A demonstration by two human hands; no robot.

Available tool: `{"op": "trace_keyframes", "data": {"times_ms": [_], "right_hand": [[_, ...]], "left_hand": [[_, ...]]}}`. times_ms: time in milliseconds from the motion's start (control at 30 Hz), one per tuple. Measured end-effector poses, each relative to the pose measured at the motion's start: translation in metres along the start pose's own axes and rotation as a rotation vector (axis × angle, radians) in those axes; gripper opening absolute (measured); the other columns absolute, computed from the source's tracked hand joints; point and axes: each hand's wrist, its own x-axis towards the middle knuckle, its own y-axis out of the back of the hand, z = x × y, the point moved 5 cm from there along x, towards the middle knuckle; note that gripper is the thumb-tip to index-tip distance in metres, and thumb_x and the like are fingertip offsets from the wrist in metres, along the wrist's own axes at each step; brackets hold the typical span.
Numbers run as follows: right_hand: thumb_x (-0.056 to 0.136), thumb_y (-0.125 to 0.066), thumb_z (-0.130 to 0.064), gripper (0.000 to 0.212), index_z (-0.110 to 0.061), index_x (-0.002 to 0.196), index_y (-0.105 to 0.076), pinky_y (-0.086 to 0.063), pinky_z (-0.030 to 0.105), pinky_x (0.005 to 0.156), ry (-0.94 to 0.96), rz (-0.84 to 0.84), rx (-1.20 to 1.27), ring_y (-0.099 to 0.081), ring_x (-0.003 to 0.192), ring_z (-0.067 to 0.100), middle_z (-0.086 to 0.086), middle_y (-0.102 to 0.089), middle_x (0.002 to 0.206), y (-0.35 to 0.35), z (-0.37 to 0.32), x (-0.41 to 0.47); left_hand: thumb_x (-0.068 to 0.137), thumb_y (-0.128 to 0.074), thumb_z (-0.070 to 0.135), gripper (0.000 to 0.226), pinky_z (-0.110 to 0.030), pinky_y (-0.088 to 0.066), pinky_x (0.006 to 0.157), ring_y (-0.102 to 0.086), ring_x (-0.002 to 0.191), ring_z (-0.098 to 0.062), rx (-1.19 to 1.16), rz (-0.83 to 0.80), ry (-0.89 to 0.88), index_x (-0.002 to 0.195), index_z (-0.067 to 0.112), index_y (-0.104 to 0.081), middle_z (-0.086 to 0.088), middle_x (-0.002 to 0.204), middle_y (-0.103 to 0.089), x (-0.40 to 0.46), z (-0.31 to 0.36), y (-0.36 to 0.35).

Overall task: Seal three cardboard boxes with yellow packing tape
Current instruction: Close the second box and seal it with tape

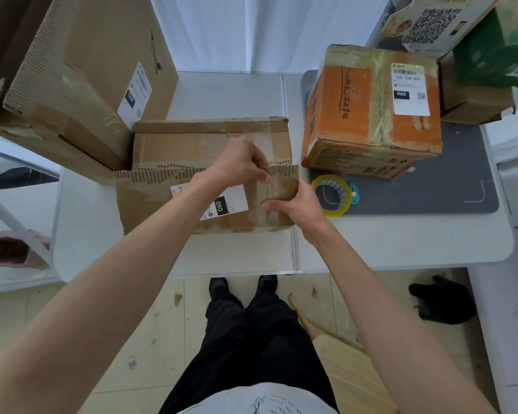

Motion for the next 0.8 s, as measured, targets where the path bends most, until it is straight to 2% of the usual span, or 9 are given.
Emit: {"op": "trace_keyframes", "data": {"times_ms": [100,200,267,333,367,500,600,700,800], "right_hand": [[0.07,-0.092,-0.021,0.07,-0.028,0.128,-0.053,-0.059,0.028,0.086,0.029,0.01,-0.038,-0.064,0.108,0.007,-0.007,-0.067,0.116,0.002,-0.002,-0.005],[0.087,-0.079,-0.03,0.036,-0.022,0.118,-0.061,-0.057,0.025,0.084,0.163,0.402,-0.084,-0.061,0.096,0.006,-0.003,-0.064,0.108,0.036,-0.001,-0.009],[0.092,-0.069,-0.017,0.02,-0.014,0.112,-0.066,-0.052,0.036,0.095,0.143,0.589,-0.284,-0.058,0.104,0.017,0.004,-0.06,0.114,0.064,0.013,-0.004],[0.09,-0.069,-0.014,0.029,-0.012,0.119,-0.065,-0.041,0.04,0.105,-0.005,0.54,-0.681,-0.047,0.123,0.031,0.013,-0.052,0.131,0.078,0.038,0.009],[0.089,-0.072,-0.017,0.035,-0.011,0.123,-0.064,-0.037,0.041,0.106,-0.08,0.484,-0.847,-0.041,0.128,0.033,0.014,-0.049,0.138,0.08,0.051,0.014],[0.091,-0.071,-0.013,0.033,-0.013,0.123,-0.067,-0.035,0.042,0.098,-0.105,0.417,-1.141,-0.039,0.13,0.034,0.011,-0.057,0.136,0.073,0.063,0.025],[0.09,-0.066,-0.003,0.029,-0.013,0.117,-0.069,-0.033,0.041,0.091,-0.062,0.45,-1.088,-0.049,0.121,0.031,0.009,-0.063,0.125,0.07,0.057,0.026],[0.088,-0.063,-0.002,0.029,-0.012,0.114,-0.068,-0.03,0.039,0.088,-0.042,0.549,-0.85,-0.054,0.113,0.03,0.008,-0.06,0.126,0.073,0.048,0.009],[0.09,-0.065,-0.003,0.028,-0.009,0.117,-0.064,-0.041,0.044,0.096,0.015,0.499,-0.649,-0.055,0.112,0.03,0.008,-0.058,0.12,0.068,0.034,-0.014]], "left_hand": [[0.068,-0.094,0.02,0.045,-0.011,-0.053,0.075,-0.067,0.078,-0.005,-0.059,0.006,-0.001,0.109,0.011,-0.077,-0.003,0.094,-0.076,-0.005,-0.003,0.0],[0.077,-0.088,0.03,0.065,-0.029,-0.051,0.103,-0.067,0.104,-0.011,-0.123,0.073,-0.07,0.136,0.019,-0.063,-0.003,0.124,-0.07,-0.013,-0.009,0.004],[0.09,-0.075,0.035,0.053,-0.031,-0.041,0.113,-0.058,0.127,-0.014,-0.074,0.229,-0.131,0.139,0.024,-0.06,0.0,0.139,-0.063,-0.021,-0.017,0.011],[0.097,-0.065,0.042,0.048,-0.037,-0.028,0.122,-0.044,0.142,-0.018,0.052,0.333,-0.177,0.141,0.025,-0.058,-0.001,0.151,-0.051,-0.027,-0.028,0.013],[0.095,-0.063,0.05,0.056,-0.041,-0.019,0.125,-0.034,0.149,-0.019,0.143,0.318,-0.182,0.145,0.027,-0.054,-0.001,0.158,-0.041,-0.028,-0.035,0.011],[0.061,-0.054,0.09,0.119,-0.049,0.01,0.125,0.011,0.157,-0.021,0.434,0.051,-0.138,0.16,0.04,-0.013,0.005,0.17,0.01,-0.032,-0.067,-0.004],[0.05,-0.057,0.094,0.138,-0.053,0.014,0.123,0.024,0.153,-0.022,0.54,-0.07,-0.16,0.16,0.04,0.007,0.009,0.166,0.025,-0.037,-0.087,-0.016],[0.047,-0.058,0.096,0.144,-0.051,0.009,0.125,0.022,0.154,-0.02,0.499,-0.081,-0.168,0.161,0.036,0.008,0.011,0.167,0.023,-0.036,-0.098,-0.022],[0.047,-0.058,0.096,0.145,-0.046,0.011,0.124,0.022,0.154,-0.02,0.475,-0.069,-0.184,0.162,0.033,0.004,0.009,0.167,0.022,-0.034,-0.097,-0.024]]}}
